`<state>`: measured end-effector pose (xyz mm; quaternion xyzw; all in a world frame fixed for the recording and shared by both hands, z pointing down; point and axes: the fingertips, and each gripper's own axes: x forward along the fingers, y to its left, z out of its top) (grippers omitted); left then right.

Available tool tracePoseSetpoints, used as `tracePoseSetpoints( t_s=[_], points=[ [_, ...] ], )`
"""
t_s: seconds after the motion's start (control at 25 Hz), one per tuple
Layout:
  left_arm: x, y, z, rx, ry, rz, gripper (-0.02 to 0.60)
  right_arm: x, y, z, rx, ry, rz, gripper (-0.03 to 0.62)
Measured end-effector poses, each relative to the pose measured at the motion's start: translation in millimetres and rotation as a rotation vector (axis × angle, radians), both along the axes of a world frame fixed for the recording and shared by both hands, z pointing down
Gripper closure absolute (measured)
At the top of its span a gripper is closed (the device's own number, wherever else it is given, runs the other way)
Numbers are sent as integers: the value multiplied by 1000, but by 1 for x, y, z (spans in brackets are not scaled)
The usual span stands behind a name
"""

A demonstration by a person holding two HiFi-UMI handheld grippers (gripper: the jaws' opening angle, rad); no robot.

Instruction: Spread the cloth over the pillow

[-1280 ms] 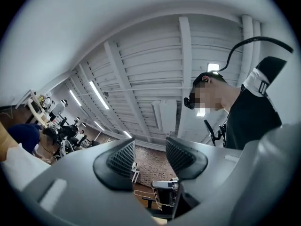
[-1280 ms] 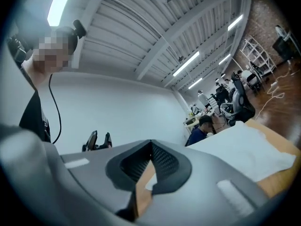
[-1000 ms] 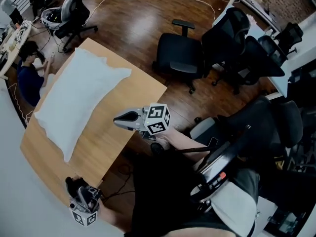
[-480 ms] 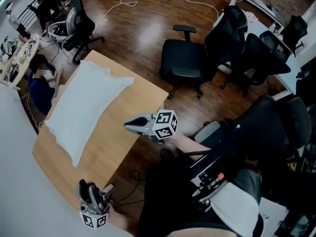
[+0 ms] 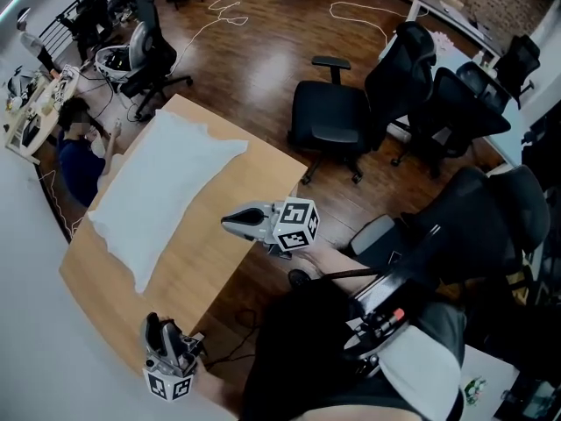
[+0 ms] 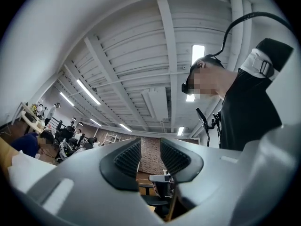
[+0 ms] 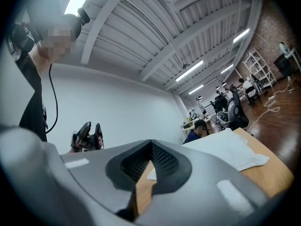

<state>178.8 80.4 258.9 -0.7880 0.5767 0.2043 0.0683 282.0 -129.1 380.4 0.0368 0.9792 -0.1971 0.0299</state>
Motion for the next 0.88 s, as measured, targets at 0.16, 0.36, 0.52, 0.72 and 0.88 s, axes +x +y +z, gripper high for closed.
tracePoseSetpoints(
  t_s=[0.16,0.36,0.52,0.72,0.88],
  points=[
    [-9,14,2,12,17,18,451,-5,16,-2,21,24,21,591],
    [-15,27,7,33,43,46,451,-5,28,-7,51,48,58,591],
    [-26,42,18,37,78,45,451,-10,43,-1,60,82,64,591],
    [-38,50,33,44,98,54,459,-18,56,8,82,109,59,591],
    [-45,56,34,45,96,71,463,-18,61,5,100,107,89,591]
  ],
)
